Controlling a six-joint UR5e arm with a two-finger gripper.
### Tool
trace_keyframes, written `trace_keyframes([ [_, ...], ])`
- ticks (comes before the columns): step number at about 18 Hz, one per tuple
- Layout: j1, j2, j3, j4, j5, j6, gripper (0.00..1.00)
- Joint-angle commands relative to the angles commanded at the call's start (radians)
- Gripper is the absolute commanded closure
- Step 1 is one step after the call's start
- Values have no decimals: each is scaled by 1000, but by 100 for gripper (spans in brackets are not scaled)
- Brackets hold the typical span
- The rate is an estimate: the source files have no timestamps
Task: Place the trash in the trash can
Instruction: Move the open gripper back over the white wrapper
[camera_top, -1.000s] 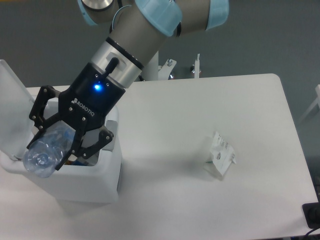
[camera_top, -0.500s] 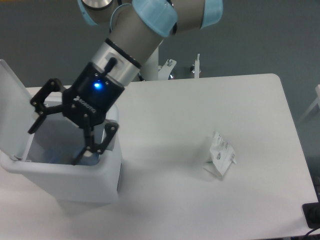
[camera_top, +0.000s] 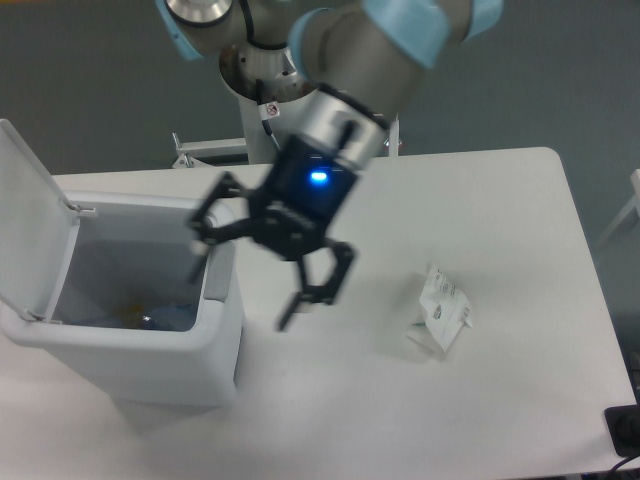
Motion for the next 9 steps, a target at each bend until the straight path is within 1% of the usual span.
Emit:
trace_keyframes([
  [1, 5, -8, 2, 0, 2, 0, 0],
  [2, 5, -20, 3, 1, 38, 0, 0],
  [4, 5, -28, 0, -2, 138, -2, 0],
  [5, 8, -35, -6, -5, 219, -2, 0],
  [6, 8, -34, -20, -3, 257, -2, 0],
  [9, 8, -38, -44, -8, 308, -2, 0],
])
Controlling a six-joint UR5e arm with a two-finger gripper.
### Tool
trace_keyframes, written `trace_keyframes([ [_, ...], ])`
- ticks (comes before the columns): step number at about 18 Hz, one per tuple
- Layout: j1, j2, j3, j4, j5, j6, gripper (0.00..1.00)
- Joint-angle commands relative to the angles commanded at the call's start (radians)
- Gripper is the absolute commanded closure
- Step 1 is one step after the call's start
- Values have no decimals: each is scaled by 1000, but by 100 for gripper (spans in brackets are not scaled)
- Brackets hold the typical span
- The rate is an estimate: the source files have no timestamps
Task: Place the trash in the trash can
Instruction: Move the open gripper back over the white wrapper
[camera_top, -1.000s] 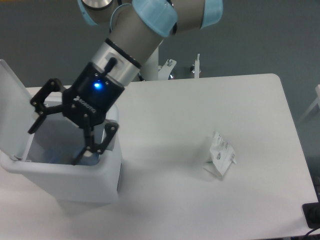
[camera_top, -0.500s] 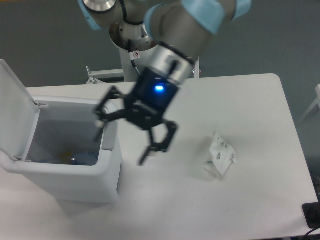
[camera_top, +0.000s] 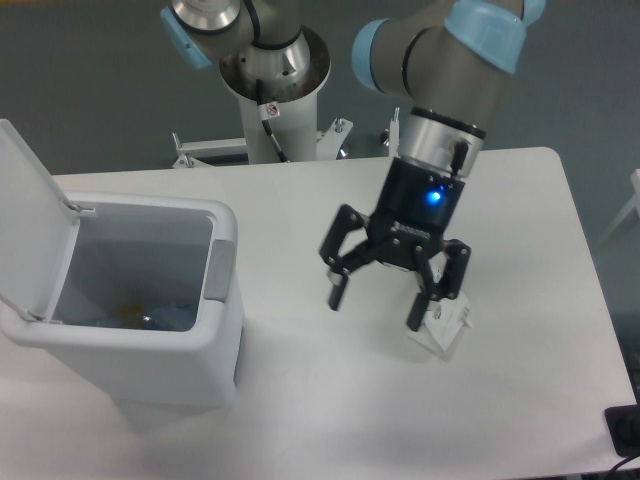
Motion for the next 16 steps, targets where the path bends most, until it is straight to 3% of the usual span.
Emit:
trace_keyframes([
  [5, -5, 2, -61, -9, 141, 2, 0],
  [9, -5, -3, -136, -40, 329, 2, 0],
  [11, 0, -24, -158, -41, 426, 2, 0],
  [16, -12, -83, -181, -41, 511, 0, 0],
])
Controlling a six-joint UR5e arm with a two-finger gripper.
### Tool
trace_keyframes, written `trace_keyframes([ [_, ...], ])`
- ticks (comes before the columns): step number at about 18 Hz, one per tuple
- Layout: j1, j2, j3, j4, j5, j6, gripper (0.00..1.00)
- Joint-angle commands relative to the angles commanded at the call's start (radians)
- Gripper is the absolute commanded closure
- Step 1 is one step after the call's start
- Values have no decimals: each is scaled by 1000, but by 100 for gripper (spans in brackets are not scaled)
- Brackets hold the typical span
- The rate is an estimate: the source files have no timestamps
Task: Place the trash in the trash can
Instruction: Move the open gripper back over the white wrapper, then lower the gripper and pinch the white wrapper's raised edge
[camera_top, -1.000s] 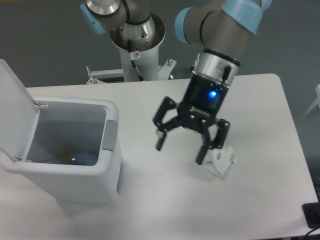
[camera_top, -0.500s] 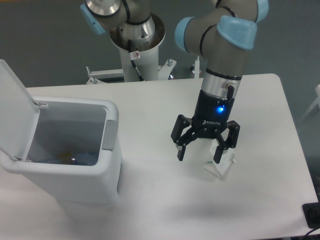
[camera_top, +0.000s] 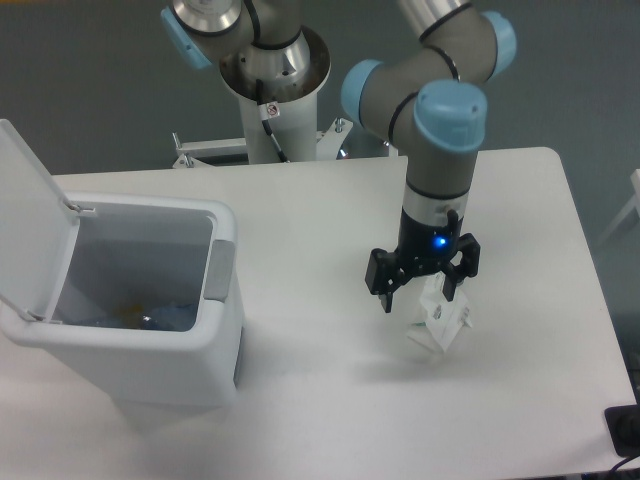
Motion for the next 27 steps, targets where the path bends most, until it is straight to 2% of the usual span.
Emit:
trace_keyframes([
  [4, -52, -58, 3, 3, 162, 2, 0],
  [7, -69, -75, 1, 3, 203, 3, 5],
  [9, -69, -77, -2, 3, 206, 8, 23],
  [13, -90, -94, -5, 9, 265, 31, 67],
  [14, -94, -103, 1, 11, 275, 25, 74],
  [15, -95, -103, 5, 11, 285, 23, 88],
  [17, -95, -103, 6, 11, 286, 18, 100],
  [27, -91, -85, 20, 18, 243, 18, 100],
])
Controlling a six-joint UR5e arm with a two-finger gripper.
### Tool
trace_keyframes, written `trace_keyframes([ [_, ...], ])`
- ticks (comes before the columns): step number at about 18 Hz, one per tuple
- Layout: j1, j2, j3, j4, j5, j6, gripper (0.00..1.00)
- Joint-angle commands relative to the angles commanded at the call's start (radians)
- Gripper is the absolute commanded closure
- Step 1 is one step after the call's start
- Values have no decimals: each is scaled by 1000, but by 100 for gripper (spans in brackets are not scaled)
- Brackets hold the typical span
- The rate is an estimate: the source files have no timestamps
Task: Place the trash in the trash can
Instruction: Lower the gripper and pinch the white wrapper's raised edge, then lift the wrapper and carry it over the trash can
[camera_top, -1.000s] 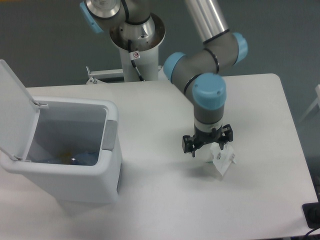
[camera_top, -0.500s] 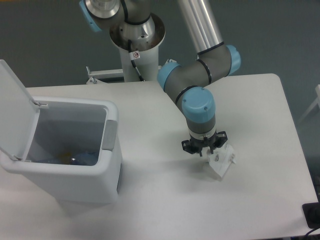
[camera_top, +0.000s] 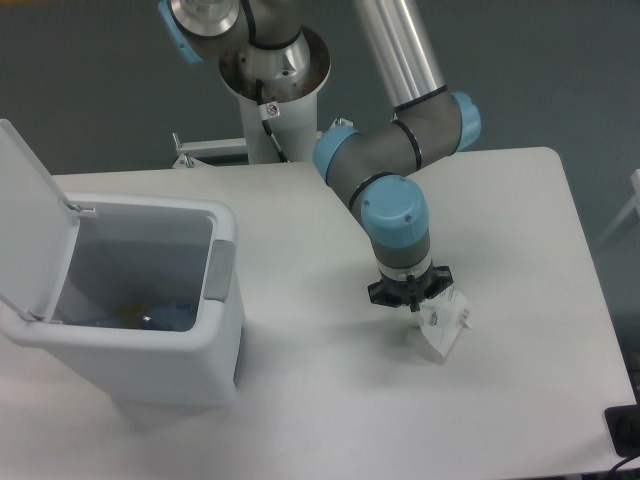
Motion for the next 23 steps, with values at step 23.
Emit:
trace_keyframes([
  [23, 118, 155, 140, -2, -615, -91, 100],
])
